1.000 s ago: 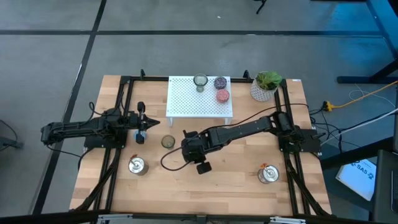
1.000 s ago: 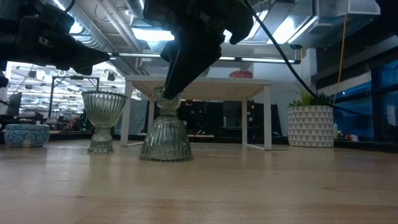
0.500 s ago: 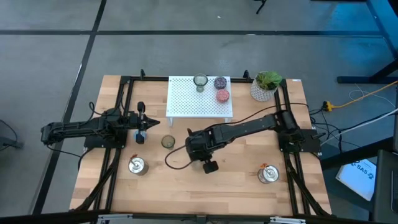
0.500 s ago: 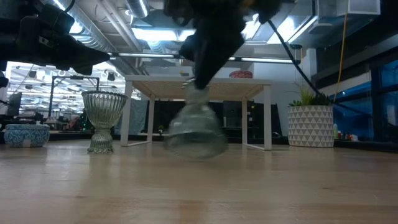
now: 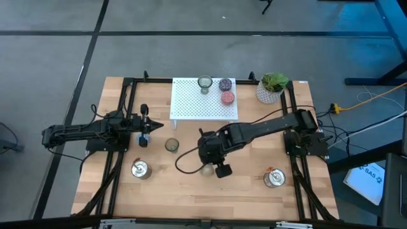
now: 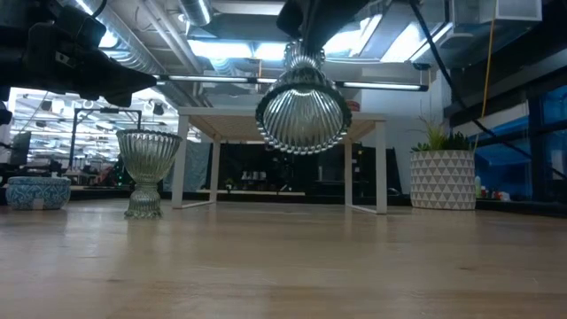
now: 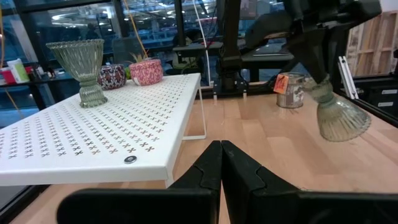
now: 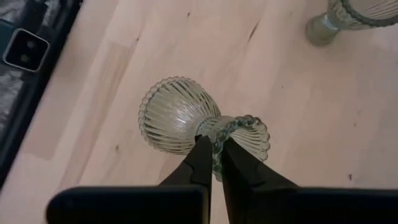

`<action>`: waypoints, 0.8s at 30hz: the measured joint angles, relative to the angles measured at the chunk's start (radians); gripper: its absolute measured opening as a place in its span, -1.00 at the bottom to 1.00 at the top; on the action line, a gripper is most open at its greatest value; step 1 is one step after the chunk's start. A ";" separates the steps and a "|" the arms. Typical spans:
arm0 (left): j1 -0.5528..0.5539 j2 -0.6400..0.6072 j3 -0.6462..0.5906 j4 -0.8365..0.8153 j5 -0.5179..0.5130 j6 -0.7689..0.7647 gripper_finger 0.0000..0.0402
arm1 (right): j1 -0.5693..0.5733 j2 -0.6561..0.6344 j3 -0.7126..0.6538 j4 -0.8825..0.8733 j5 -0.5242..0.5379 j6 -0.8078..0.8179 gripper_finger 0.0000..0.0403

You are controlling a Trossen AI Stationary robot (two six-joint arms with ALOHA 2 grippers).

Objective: Pick & Place candle stick holders
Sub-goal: Put the right green glass candle holder on the shelf aligned with the other glass candle holder

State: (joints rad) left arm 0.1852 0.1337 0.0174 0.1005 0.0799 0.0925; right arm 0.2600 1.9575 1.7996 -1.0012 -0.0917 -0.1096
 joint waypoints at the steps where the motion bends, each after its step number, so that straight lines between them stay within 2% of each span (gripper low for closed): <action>1: 0.000 0.000 0.000 0.000 0.000 0.000 -0.99 | 0.000 0.000 0.000 -0.002 -0.003 -0.005 -0.93; 10: 0.000 0.000 0.000 0.006 0.000 -0.001 -0.99 | -0.023 -0.029 0.004 -0.042 -0.098 -0.021 -0.93; 14: 0.000 -0.002 0.001 0.057 0.005 -0.192 -0.99 | -0.043 -0.075 0.005 -0.012 -0.106 -0.021 -0.93; 17: 0.000 0.000 0.001 0.119 -0.005 -0.308 -0.99 | -0.054 -0.098 0.005 0.022 -0.070 -0.020 -0.93; 24: 0.000 -0.001 0.000 0.322 -0.018 -0.322 -0.99 | -0.110 -0.116 0.007 0.195 -0.057 -0.100 -0.93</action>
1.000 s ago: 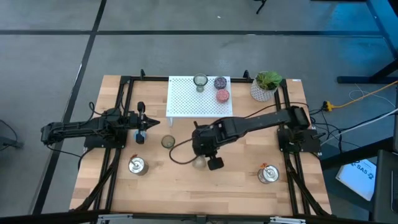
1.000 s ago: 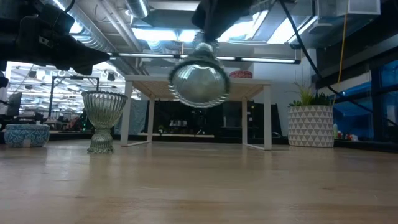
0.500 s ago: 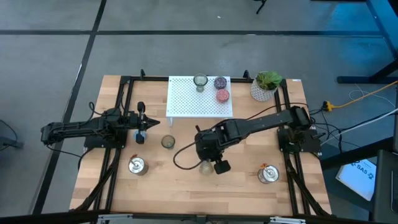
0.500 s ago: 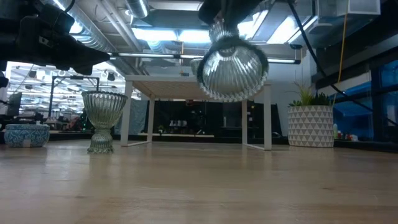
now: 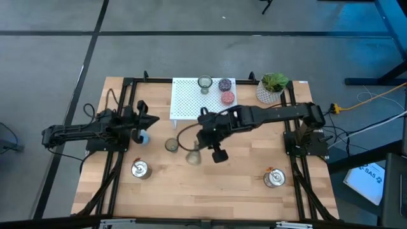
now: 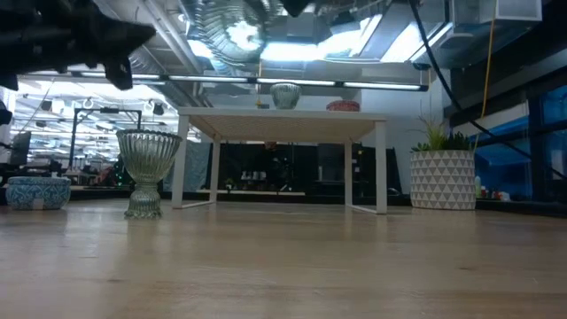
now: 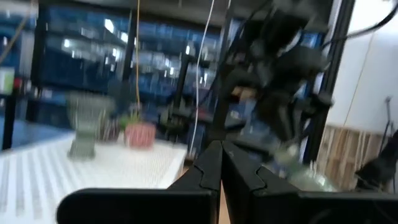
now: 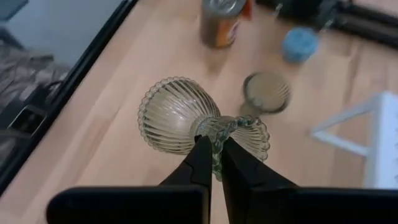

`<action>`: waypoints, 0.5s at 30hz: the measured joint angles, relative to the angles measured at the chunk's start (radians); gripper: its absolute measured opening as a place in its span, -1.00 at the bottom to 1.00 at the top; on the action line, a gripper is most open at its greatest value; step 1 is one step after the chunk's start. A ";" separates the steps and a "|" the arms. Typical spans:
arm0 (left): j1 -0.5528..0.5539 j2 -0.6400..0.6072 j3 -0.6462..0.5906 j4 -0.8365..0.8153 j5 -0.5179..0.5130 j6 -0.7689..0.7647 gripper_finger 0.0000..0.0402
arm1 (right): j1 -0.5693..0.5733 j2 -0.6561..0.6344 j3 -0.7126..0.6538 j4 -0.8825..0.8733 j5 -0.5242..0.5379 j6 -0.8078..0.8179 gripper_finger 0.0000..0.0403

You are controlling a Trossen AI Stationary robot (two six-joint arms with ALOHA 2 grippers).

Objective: Pick & Place candle stick holders
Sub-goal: Put the right green glass candle holder on the shelf aligned with the other glass candle holder

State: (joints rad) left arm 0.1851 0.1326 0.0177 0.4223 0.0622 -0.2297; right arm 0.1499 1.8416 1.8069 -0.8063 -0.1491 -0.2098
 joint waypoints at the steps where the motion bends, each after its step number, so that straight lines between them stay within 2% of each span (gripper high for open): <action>1: 0.000 0.000 0.000 0.030 0.000 0.007 -0.99 | -0.010 0.000 0.000 0.021 0.002 0.000 -0.93; 7: 0.000 0.000 0.000 0.171 0.001 0.068 -0.99 | -0.049 -0.003 0.000 0.154 0.020 0.008 -0.93; 12: 0.000 0.000 0.000 0.189 0.000 0.085 -0.99 | -0.052 -0.003 0.000 0.217 0.130 0.012 -0.93; 15: 0.000 0.000 0.000 0.196 -0.043 0.122 -0.99 | -0.064 -0.003 0.000 0.227 0.165 0.017 -0.93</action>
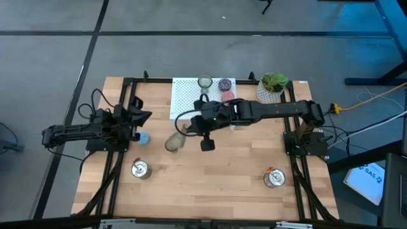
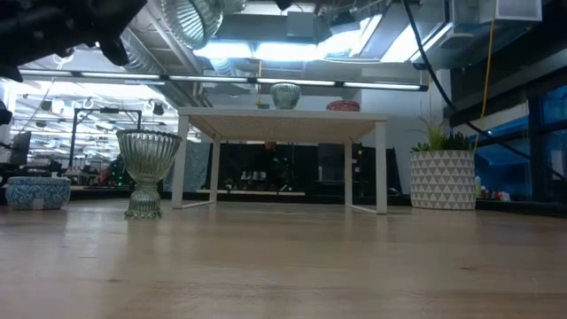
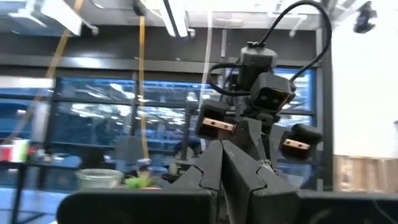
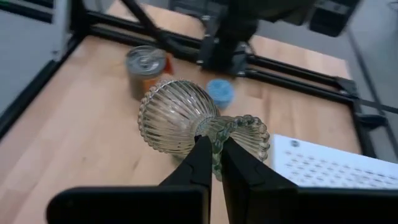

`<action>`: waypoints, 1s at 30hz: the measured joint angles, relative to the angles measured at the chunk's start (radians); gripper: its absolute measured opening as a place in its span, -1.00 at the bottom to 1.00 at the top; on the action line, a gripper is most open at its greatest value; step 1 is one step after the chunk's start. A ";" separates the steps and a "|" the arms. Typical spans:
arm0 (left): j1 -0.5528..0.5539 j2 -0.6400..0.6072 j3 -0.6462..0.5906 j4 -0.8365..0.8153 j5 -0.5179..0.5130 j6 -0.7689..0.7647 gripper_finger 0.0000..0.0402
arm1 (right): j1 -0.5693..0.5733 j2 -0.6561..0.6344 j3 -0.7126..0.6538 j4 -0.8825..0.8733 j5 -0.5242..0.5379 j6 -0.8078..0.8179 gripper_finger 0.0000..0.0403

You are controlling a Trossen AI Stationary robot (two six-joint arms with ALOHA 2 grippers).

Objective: Pick & Place candle stick holders
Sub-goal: Put the right green glass candle holder on the shelf aligned with the other glass candle holder

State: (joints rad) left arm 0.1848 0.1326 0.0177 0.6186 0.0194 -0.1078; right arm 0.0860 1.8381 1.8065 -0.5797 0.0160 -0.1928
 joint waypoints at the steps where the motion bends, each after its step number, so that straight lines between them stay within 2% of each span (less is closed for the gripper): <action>1: 0.000 0.000 0.000 0.000 -0.027 0.016 -0.99 | -0.005 0.000 0.000 0.005 0.008 0.001 -0.93; 4: 0.000 0.001 0.000 -0.039 -0.089 0.098 -0.98 | -0.024 0.000 0.000 0.015 0.011 0.002 -0.93; 8: 0.000 0.001 0.000 -0.060 -0.097 0.154 -0.83 | -0.047 0.000 0.000 0.022 0.010 0.006 -0.93; 11: 0.000 0.001 0.000 -0.060 -0.099 0.158 -0.63 | -0.064 0.000 0.000 0.041 0.010 0.014 -0.93; 19: 0.000 0.001 0.000 -0.103 -0.104 0.192 0.05 | -0.108 0.000 0.000 0.124 0.010 0.020 -0.93; 22: 0.000 0.001 0.000 -0.119 -0.105 0.225 0.23 | -0.113 0.000 0.000 0.152 0.010 0.029 -0.93; 25: 0.000 0.008 0.000 -0.120 -0.105 0.226 0.32 | -0.113 0.001 -0.001 0.178 0.010 0.028 -0.93; 30: 0.000 0.054 0.000 -0.099 -0.105 0.225 0.31 | -0.111 0.001 -0.001 0.249 0.008 0.040 -0.93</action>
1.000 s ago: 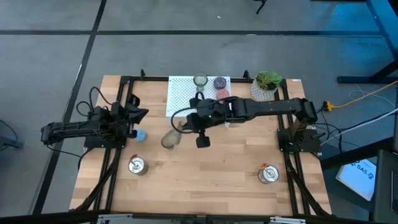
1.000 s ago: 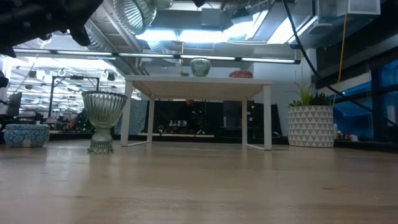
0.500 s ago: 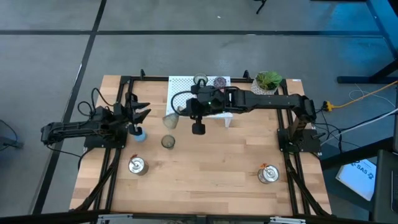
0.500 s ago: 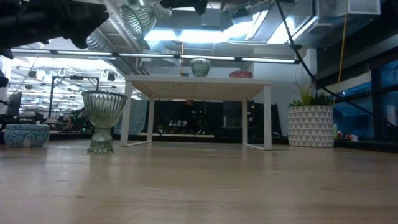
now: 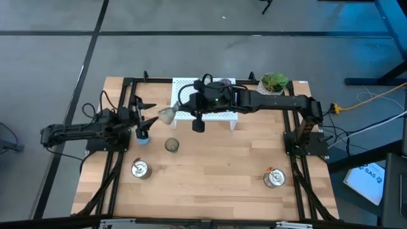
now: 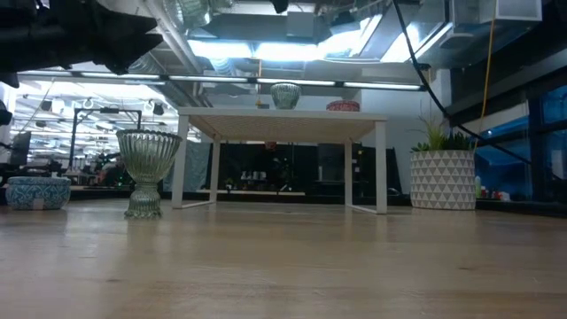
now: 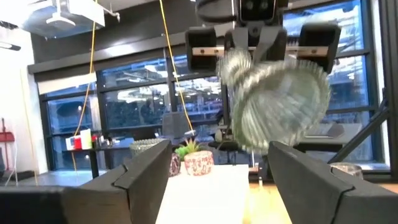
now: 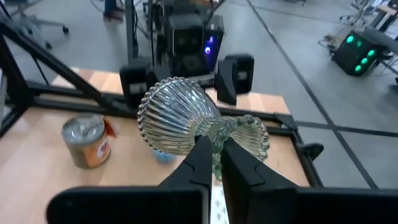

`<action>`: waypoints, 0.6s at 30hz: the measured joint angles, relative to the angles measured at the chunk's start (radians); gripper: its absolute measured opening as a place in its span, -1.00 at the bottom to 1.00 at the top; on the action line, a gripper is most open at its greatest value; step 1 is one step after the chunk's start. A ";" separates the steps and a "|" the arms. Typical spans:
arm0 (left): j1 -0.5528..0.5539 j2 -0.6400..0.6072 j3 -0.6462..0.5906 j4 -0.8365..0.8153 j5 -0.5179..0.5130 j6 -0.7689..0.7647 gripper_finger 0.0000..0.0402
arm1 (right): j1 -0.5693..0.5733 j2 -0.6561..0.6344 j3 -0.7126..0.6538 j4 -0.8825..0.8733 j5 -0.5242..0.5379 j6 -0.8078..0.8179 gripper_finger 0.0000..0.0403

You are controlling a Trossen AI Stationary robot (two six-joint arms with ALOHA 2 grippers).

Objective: Pick & Place candle stick holders
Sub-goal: Put the right green glass candle holder on the shelf aligned with the other glass candle holder

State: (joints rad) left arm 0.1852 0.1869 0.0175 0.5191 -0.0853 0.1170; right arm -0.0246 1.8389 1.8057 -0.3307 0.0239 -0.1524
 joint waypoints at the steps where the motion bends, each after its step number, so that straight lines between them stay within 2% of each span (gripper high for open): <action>1: 0.000 0.014 0.000 0.024 0.000 -0.002 0.31 | 0.000 0.000 0.000 0.011 -0.002 0.005 -0.93; 6: 0.000 0.086 0.000 0.116 0.047 -0.026 0.31 | 0.000 0.011 0.000 0.033 -0.010 0.007 -0.93; 11: 0.000 0.167 0.000 0.223 0.004 -0.038 0.30 | 0.000 0.034 -0.001 0.056 -0.059 0.006 -0.93; 18: 0.000 0.244 0.000 0.297 -0.007 -0.028 0.24 | -0.001 0.051 -0.001 0.090 -0.060 -0.002 -0.93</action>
State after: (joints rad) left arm 0.1848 0.4307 0.0177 0.8164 -0.0921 0.0890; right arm -0.0254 1.8904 1.8046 -0.2406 -0.0358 -0.1539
